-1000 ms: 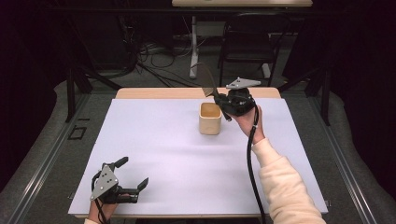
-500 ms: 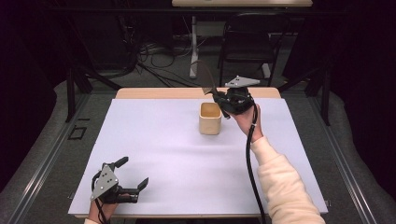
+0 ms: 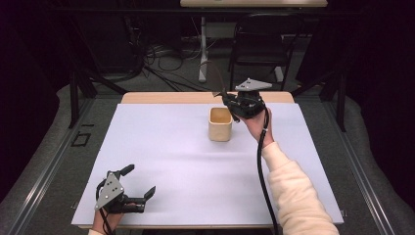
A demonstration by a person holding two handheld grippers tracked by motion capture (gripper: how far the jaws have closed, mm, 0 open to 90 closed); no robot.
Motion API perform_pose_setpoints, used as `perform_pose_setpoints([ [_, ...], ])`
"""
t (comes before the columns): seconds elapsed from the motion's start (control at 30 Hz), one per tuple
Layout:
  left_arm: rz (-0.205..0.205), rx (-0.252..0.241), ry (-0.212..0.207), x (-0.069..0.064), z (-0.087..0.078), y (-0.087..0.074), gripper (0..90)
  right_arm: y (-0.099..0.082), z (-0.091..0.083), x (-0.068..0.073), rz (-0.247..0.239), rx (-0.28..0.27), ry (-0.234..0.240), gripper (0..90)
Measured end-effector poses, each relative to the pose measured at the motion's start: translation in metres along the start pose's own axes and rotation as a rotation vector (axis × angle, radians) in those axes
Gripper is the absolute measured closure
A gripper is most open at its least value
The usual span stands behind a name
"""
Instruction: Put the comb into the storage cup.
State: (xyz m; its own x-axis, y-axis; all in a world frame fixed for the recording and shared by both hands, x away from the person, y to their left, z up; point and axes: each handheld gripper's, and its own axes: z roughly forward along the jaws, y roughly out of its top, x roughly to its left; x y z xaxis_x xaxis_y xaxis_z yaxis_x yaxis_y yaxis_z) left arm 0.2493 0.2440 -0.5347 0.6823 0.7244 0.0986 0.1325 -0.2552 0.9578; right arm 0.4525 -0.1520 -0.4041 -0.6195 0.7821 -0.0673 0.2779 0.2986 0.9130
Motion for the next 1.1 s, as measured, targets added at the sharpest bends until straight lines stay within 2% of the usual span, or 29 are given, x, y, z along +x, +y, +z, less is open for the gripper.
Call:
perform_pose_setpoints([
  [1.1, -0.001, -0.001, 0.001, 0.0, 0.0, 0.0, 0.2, 0.002, 0.016, -0.002, -0.007, -0.033, -0.023, 72.4],
])
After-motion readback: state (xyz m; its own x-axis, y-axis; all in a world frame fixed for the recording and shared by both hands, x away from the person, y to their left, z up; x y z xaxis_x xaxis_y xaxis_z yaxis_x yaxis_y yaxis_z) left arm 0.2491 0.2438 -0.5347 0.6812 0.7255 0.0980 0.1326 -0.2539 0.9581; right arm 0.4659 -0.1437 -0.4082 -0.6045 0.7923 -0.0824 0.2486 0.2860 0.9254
